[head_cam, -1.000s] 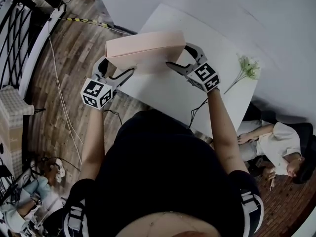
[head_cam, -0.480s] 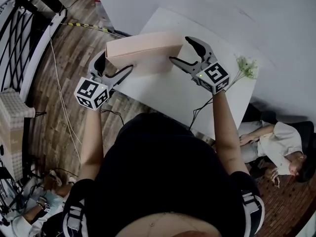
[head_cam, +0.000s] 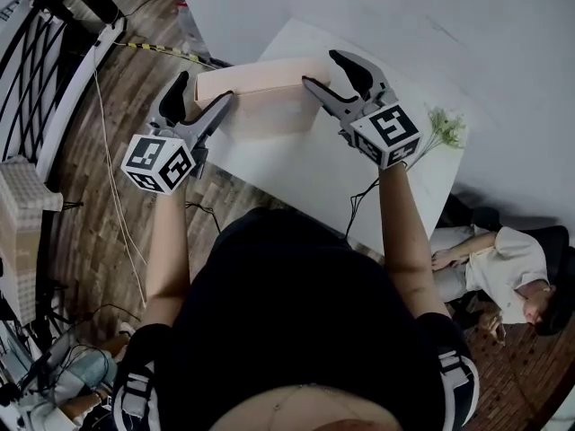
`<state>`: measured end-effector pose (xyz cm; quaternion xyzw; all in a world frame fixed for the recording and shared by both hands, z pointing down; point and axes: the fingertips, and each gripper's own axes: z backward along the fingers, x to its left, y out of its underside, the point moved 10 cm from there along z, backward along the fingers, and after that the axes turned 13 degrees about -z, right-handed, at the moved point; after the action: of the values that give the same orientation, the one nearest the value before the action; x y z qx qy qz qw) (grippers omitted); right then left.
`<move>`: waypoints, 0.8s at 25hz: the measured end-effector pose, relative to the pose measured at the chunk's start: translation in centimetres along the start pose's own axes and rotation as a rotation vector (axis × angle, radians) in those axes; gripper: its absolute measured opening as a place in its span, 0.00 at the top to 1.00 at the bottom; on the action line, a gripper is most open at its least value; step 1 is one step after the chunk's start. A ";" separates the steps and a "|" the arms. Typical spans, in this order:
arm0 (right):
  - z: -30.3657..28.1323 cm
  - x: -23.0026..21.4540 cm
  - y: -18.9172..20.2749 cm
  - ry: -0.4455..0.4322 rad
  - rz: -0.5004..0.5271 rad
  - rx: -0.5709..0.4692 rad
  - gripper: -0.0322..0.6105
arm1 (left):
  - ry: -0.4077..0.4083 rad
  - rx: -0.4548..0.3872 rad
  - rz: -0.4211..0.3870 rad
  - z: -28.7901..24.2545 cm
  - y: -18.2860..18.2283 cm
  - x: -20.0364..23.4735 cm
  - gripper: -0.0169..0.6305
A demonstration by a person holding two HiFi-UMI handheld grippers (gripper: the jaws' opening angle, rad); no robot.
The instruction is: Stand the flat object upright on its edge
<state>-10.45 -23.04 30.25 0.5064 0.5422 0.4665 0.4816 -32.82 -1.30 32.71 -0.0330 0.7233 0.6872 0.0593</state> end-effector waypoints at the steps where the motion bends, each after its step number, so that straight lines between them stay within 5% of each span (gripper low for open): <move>1: 0.0 0.0 -0.4 0.025 -0.027 -0.018 0.73 | -0.020 0.000 -0.009 0.0 -0.6 -0.1 0.32; 2: -0.1 -0.1 -0.8 0.047 -0.058 -0.038 0.85 | -0.042 0.002 -0.024 0.0 -1.3 -0.2 0.44; 7: -0.6 0.7 -2.6 0.128 -0.144 -0.059 0.92 | -0.191 0.058 -0.084 0.0 -4.3 -1.5 0.83; 10: -0.8 1.8 -4.2 0.185 -0.120 -0.073 0.93 | -0.264 0.079 -0.124 -0.3 -5.8 -2.4 0.94; 20: 0.4 5.7 -8.4 0.332 -0.023 -0.189 0.93 | -0.380 -0.045 -0.198 0.7 -11.3 -4.9 0.96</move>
<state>-11.05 -17.82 21.56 0.3688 0.5736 0.5872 0.4361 -26.50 -1.34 22.11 0.0249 0.6769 0.6877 0.2613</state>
